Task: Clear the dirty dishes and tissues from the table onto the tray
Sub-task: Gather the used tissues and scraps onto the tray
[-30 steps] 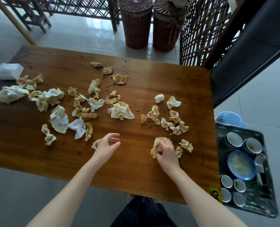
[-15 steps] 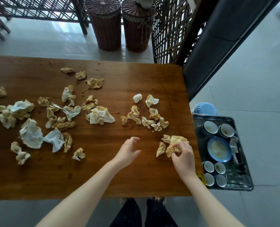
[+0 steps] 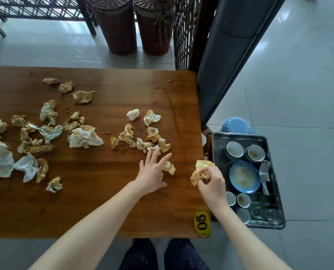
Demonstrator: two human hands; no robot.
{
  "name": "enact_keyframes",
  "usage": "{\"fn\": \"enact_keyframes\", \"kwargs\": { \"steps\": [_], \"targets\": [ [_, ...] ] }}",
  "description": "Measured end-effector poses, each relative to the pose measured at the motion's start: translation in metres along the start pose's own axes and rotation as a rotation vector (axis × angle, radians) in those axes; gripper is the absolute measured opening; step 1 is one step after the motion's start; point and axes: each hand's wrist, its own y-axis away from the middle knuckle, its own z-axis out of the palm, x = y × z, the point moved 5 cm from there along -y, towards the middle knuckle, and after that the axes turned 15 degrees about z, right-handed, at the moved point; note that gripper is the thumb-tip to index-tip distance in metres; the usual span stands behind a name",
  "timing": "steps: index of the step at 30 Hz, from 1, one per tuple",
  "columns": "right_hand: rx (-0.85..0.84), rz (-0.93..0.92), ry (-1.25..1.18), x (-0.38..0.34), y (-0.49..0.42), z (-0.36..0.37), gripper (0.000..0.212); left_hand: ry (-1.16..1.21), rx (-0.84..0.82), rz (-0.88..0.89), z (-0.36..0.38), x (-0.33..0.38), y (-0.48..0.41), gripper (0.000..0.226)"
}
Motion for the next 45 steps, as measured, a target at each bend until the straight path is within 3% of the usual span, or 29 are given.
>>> {"fn": "enact_keyframes", "kwargs": {
  "steps": [6,13,19,25,28,31,35,37,40,45],
  "targets": [
    [-0.065,-0.013,-0.053,0.032,-0.035,-0.041,0.033,-0.180,-0.047,-0.063,0.004,-0.002,-0.030,0.113],
    [-0.060,0.036,-0.049,0.062,-0.063,-0.070,0.033,-0.233,-0.258,-0.030,0.008,0.003,-0.041,0.093],
    [-0.017,0.084,-0.080,0.071,-0.066,-0.078,0.029,-0.141,-0.063,-0.073,0.003,-0.003,-0.029,0.060],
    [-0.005,0.115,-0.062,0.074,-0.055,-0.077,0.030,-0.010,0.142,0.009,0.015,-0.012,-0.013,0.029],
    [0.020,0.134,-0.064,0.072,-0.047,-0.075,0.032,0.059,0.241,0.001,0.013,-0.014,-0.012,0.035],
    [0.042,0.153,-0.059,0.069,-0.040,-0.071,0.032,0.126,0.324,-0.042,0.000,-0.016,-0.011,0.056],
    [0.055,0.187,-0.060,0.065,-0.035,-0.066,0.032,0.002,0.042,-0.076,0.002,-0.021,-0.009,0.107],
    [0.061,0.199,-0.064,0.064,-0.033,-0.065,0.032,-0.038,-0.104,-0.077,0.007,-0.028,-0.006,0.119],
    [0.064,0.223,-0.071,0.064,-0.029,-0.063,0.031,-0.052,-0.173,-0.025,0.009,-0.036,-0.007,0.116],
    [0.079,0.248,-0.077,0.065,-0.025,-0.062,0.030,0.090,0.015,0.108,0.011,-0.041,-0.006,0.083]
  ]
}}
